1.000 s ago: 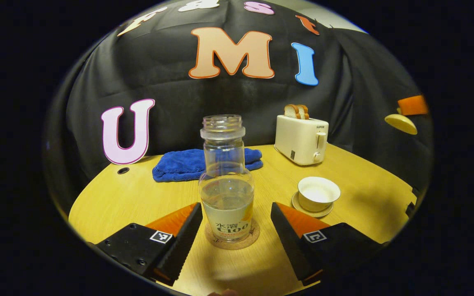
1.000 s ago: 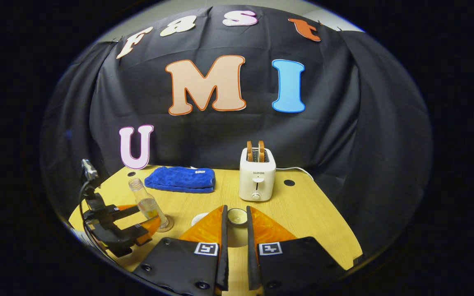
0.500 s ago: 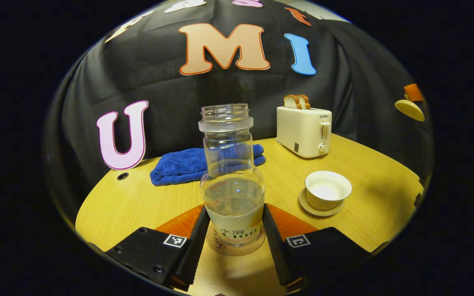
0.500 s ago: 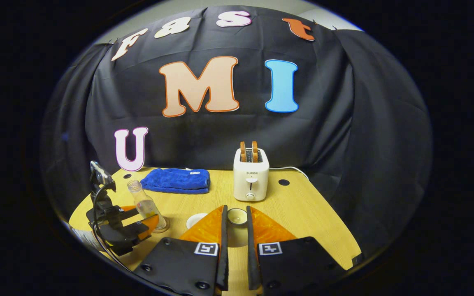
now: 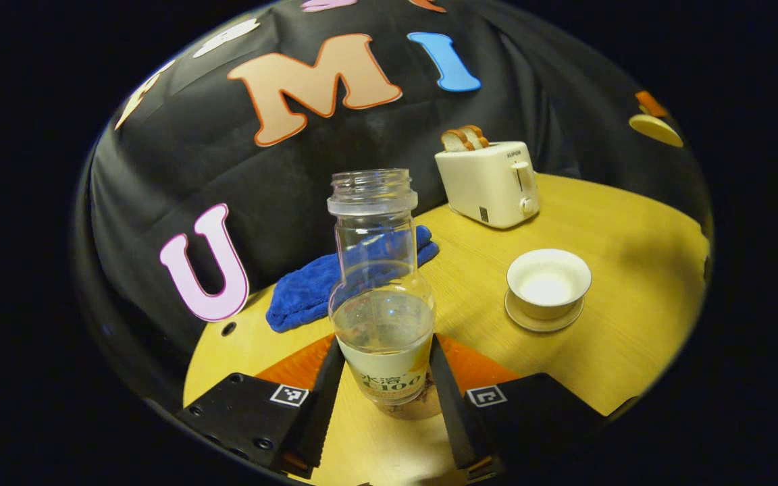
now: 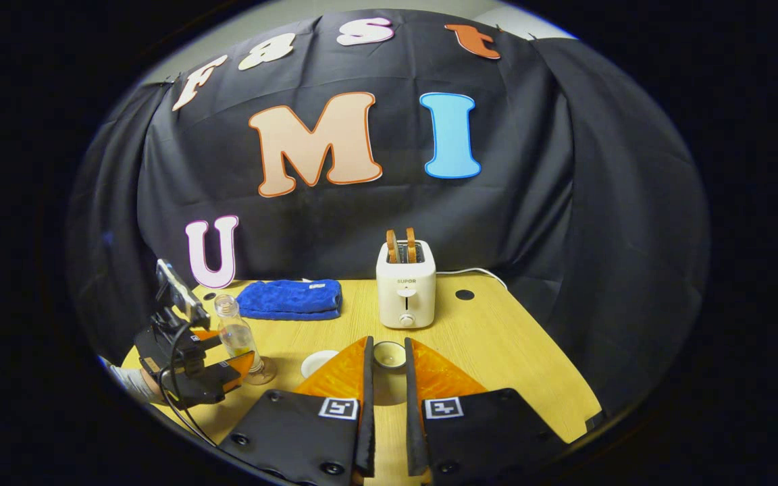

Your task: Open the teacup lid with one hand, grasp the water bottle and pour water into the teacup with the other hand; after pouring, place the water bottle on the coaster and then close the teacup lid.

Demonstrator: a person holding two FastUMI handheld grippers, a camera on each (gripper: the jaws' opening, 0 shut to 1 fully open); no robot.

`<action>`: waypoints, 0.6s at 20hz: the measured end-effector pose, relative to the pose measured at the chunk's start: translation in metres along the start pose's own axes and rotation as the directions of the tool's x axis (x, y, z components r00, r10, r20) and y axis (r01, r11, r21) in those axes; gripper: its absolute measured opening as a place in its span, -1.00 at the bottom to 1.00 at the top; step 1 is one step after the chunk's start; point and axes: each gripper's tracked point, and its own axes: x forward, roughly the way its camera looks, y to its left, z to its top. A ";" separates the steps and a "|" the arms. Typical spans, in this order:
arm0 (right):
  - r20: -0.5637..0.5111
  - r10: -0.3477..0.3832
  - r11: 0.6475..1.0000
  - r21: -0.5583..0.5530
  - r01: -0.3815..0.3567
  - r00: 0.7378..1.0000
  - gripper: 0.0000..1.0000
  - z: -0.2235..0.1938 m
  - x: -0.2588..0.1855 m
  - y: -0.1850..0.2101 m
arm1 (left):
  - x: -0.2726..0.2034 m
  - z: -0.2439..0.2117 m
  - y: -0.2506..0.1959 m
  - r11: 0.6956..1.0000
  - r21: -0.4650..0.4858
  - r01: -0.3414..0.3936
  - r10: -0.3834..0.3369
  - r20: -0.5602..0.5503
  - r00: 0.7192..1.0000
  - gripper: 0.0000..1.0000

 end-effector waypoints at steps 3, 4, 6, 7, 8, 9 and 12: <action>-0.008 0.000 0.999 0.033 0.000 1.000 -0.53 -0.007 -0.001 -0.009 | 0.002 0.001 -0.001 0.987 0.157 0.017 -0.015 -0.019 1.000 0.39; -0.010 -0.002 0.999 0.042 0.003 1.000 -0.53 -0.010 -0.001 -0.015 | 0.003 0.001 -0.002 0.979 0.204 0.019 -0.014 -0.026 1.000 0.39; -0.016 -0.009 0.998 0.062 0.010 1.000 -0.63 -0.015 -0.002 -0.024 | 0.003 0.000 -0.005 0.960 0.280 0.024 -0.013 -0.041 0.999 0.39; -0.020 -0.012 0.997 0.072 0.014 1.000 -0.57 -0.017 -0.002 -0.028 | 0.005 0.000 -0.006 0.949 0.314 0.028 -0.011 -0.054 0.998 0.39; -0.022 -0.020 0.997 0.081 0.021 1.000 -0.57 -0.020 -0.001 -0.034 | 0.005 -0.001 -0.007 0.937 0.348 0.032 -0.009 -0.068 0.998 0.39; -0.025 -0.024 0.996 0.086 0.026 0.999 -0.50 -0.022 -0.002 -0.037 | 0.007 -0.003 -0.010 0.923 0.383 0.044 -0.010 -0.089 0.996 0.39; -0.023 -0.029 0.995 0.090 0.031 0.999 -0.56 -0.026 -0.006 -0.050 | 0.010 -0.007 -0.014 0.868 0.490 0.079 -0.009 -0.145 0.989 0.38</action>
